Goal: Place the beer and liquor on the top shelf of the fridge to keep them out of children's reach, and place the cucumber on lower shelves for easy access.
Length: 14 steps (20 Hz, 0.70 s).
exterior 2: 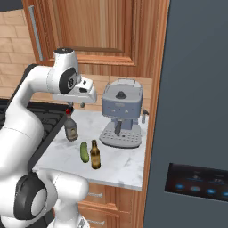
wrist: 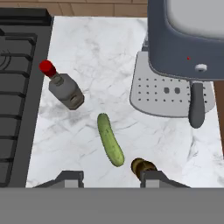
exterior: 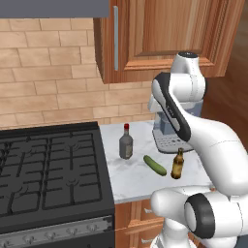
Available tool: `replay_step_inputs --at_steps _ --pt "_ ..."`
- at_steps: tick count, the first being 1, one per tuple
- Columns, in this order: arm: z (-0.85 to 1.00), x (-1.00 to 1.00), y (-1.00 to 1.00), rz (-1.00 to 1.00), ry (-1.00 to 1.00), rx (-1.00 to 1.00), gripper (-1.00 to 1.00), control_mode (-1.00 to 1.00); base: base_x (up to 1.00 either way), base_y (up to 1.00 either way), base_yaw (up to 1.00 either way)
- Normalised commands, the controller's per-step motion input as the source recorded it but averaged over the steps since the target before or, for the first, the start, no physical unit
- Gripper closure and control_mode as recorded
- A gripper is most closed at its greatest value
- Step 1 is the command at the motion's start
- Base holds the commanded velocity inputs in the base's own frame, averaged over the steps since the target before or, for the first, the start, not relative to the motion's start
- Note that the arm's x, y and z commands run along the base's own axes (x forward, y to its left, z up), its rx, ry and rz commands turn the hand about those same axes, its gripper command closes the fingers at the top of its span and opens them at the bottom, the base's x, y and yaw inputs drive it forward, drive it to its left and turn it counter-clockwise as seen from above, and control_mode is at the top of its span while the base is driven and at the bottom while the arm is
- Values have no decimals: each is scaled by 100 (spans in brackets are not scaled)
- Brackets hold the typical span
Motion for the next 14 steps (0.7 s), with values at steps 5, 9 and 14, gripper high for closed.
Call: replay_step_inputs --at_steps 5,9,14 --pt "0 -3 0 0 7 0 -100 -100 0 0 0" --pt "-14 -10 0 0 1 0 -100 -100 0 0 0" --pt "-34 -10 4 0 -1 0 -100 -100 0 0 0"
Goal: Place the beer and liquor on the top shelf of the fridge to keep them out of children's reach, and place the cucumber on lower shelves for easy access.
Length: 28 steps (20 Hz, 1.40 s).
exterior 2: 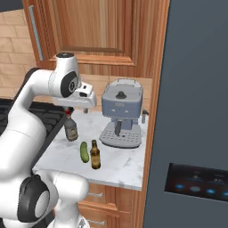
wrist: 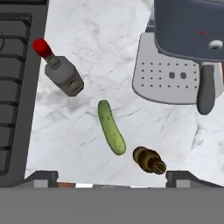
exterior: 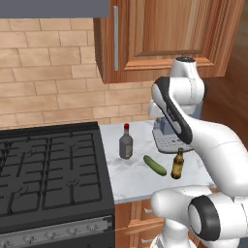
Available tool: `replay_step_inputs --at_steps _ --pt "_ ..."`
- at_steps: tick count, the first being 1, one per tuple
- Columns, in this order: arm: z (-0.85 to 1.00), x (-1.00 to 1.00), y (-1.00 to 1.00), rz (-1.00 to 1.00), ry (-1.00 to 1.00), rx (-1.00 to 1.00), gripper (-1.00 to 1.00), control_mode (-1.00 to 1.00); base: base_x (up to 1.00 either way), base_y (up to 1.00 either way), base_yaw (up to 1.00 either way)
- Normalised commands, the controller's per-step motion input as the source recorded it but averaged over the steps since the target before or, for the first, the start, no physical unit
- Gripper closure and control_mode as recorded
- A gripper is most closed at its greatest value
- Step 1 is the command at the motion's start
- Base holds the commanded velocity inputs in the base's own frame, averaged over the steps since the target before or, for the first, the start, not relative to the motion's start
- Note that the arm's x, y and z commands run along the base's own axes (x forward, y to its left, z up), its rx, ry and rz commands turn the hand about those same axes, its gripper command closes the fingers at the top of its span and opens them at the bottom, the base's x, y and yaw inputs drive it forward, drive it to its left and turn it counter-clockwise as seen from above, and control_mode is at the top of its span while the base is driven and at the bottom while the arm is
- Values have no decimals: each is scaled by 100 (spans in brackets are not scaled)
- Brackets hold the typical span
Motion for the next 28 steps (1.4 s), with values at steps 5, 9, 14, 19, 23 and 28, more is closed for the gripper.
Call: replay_step_inputs --at_steps 5,9,14,19,23,28 --pt "-18 -29 22 0 -13 0 -100 -100 0 0 0" --pt "-11 -28 36 0 -22 0 -100 -100 0 0 0" --pt "-7 -24 48 0 -26 0 -100 -100 0 0 0" --pt "-11 -7 53 -2 -14 0 -100 -100 0 0 0" --pt "-13 1 55 -13 -14 2 -100 -100 0 0 0" --pt "-8 13 31 -13 -12 3 -100 -100 0 0 0"
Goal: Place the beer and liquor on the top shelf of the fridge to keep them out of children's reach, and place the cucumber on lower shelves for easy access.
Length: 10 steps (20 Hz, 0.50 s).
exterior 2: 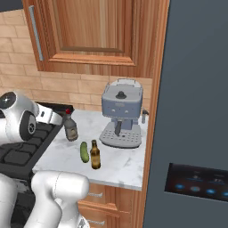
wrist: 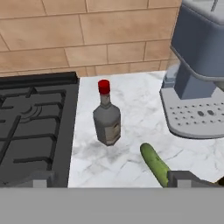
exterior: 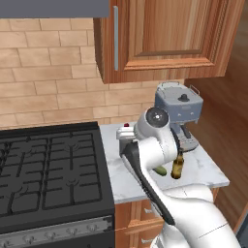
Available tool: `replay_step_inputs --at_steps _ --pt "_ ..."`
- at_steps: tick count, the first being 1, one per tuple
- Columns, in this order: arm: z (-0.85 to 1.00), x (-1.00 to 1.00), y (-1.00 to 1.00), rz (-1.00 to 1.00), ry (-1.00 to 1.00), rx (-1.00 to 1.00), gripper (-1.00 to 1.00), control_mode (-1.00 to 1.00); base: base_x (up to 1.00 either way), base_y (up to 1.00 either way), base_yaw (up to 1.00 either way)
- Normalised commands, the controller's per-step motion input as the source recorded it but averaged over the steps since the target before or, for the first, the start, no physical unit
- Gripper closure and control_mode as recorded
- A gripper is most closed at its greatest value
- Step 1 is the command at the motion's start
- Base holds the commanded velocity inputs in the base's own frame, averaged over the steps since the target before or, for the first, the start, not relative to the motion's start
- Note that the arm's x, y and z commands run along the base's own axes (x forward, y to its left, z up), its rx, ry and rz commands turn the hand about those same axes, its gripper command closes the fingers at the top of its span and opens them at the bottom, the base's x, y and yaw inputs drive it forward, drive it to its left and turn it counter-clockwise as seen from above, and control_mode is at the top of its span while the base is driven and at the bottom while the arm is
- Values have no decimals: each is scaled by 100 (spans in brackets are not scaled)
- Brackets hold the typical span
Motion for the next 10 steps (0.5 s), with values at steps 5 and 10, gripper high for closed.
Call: replay_step_inputs --at_steps 5,10 --pt "-23 27 0 -12 -5 1 -100 -100 0 0 0" --pt "-23 34 4 -13 0 0 -100 -100 0 0 0"
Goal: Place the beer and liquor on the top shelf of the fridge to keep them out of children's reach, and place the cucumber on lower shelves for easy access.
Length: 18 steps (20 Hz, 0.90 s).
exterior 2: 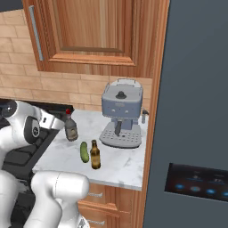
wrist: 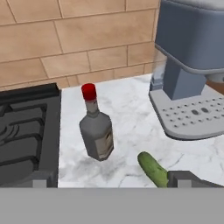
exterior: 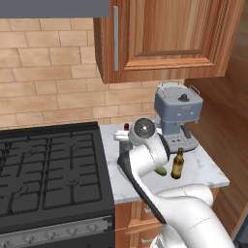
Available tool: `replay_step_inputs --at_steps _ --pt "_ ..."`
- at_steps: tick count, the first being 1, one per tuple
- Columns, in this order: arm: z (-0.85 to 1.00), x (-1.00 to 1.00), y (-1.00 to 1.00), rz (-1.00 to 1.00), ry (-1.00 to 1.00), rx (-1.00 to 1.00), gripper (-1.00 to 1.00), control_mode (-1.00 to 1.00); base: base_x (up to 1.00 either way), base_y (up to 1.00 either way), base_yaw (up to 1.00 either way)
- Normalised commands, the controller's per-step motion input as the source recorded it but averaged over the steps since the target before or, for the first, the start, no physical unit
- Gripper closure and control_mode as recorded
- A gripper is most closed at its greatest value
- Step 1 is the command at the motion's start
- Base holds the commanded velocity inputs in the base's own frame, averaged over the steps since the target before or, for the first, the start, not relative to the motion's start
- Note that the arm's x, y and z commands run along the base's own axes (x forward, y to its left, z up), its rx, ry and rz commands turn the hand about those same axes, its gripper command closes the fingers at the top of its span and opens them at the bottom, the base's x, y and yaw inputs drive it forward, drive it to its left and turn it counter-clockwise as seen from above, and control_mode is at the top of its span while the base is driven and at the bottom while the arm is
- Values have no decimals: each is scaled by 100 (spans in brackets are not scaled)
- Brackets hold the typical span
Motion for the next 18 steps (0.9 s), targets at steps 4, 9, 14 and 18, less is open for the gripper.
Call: replay_step_inputs --at_steps 4,9,14,18 --pt "-14 29 13 -14 0 0 -100 -100 0 0 0" --pt "-7 33 5 -13 0 0 -100 -100 0 0 0" --pt "-5 39 0 -11 0 0 -100 -100 0 0 0" --pt "-7 33 1 -8 0 0 -100 -100 0 0 0"
